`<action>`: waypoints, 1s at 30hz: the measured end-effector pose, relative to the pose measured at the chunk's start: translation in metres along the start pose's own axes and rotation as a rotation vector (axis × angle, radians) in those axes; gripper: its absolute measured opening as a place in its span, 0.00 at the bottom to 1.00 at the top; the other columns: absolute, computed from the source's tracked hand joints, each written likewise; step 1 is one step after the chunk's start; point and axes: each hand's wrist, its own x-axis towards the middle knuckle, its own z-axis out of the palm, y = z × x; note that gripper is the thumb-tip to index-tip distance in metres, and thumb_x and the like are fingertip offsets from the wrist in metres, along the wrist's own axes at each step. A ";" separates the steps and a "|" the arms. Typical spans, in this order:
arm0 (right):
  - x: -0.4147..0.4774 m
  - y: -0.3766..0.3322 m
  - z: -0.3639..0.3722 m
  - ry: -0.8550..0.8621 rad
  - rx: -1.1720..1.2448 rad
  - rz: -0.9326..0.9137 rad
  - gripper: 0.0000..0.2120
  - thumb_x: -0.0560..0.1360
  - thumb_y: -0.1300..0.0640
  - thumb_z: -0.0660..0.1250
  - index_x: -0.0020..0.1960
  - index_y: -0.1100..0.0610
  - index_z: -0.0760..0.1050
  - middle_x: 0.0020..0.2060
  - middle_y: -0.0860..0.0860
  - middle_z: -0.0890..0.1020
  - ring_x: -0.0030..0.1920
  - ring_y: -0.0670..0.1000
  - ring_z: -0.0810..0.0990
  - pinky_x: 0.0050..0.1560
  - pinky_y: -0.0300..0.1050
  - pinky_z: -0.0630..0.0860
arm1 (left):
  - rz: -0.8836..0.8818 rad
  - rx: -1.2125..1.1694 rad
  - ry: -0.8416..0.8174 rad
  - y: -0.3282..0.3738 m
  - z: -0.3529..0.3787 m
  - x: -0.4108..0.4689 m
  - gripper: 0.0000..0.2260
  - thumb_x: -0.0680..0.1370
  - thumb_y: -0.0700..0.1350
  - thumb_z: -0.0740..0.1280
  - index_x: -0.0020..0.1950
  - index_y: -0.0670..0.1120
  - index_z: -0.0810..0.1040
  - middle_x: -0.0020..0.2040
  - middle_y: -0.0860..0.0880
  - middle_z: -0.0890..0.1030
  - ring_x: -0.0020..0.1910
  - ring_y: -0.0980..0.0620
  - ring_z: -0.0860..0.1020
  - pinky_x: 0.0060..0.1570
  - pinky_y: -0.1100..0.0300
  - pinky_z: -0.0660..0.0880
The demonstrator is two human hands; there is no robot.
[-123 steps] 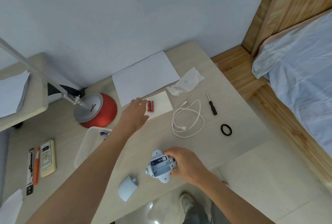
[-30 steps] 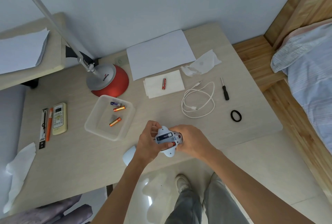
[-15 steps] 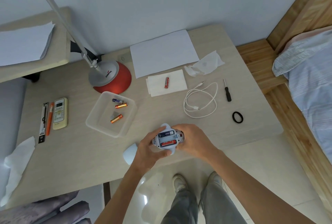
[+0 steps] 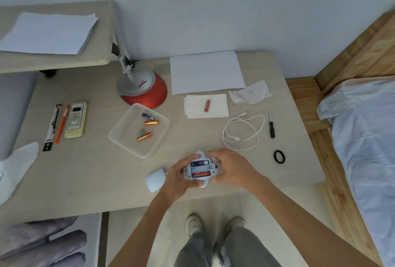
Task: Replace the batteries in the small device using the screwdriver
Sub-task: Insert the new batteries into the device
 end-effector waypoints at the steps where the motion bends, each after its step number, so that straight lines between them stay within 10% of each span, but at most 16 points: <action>1: 0.002 -0.001 -0.012 -0.017 0.001 0.002 0.36 0.66 0.48 0.82 0.72 0.46 0.76 0.58 0.45 0.81 0.56 0.47 0.80 0.58 0.52 0.80 | -0.003 -0.011 -0.001 0.000 0.001 0.000 0.38 0.67 0.29 0.84 0.75 0.42 0.78 0.71 0.40 0.80 0.70 0.42 0.81 0.62 0.57 0.83; 16: 0.160 -0.008 -0.110 0.225 -0.106 0.087 0.18 0.74 0.56 0.79 0.63 0.58 0.83 0.57 0.55 0.85 0.60 0.58 0.82 0.62 0.53 0.78 | -0.061 -0.057 0.047 0.009 0.005 0.001 0.36 0.68 0.30 0.85 0.74 0.46 0.80 0.69 0.44 0.82 0.66 0.51 0.83 0.60 0.59 0.82; 23: 0.202 -0.001 -0.093 0.200 -0.096 0.168 0.12 0.66 0.56 0.81 0.38 0.59 0.79 0.32 0.52 0.82 0.39 0.56 0.83 0.33 0.44 0.73 | -0.066 -0.035 0.088 0.011 0.010 0.001 0.37 0.67 0.33 0.86 0.73 0.48 0.81 0.68 0.47 0.83 0.66 0.50 0.83 0.66 0.52 0.82; 30: 0.200 -0.005 -0.077 0.236 -0.101 -0.001 0.07 0.70 0.67 0.69 0.47 0.62 0.81 0.43 0.57 0.84 0.48 0.61 0.82 0.49 0.55 0.82 | -0.072 -0.048 0.099 0.017 0.011 -0.001 0.37 0.66 0.32 0.86 0.73 0.50 0.82 0.67 0.48 0.84 0.66 0.49 0.83 0.65 0.54 0.82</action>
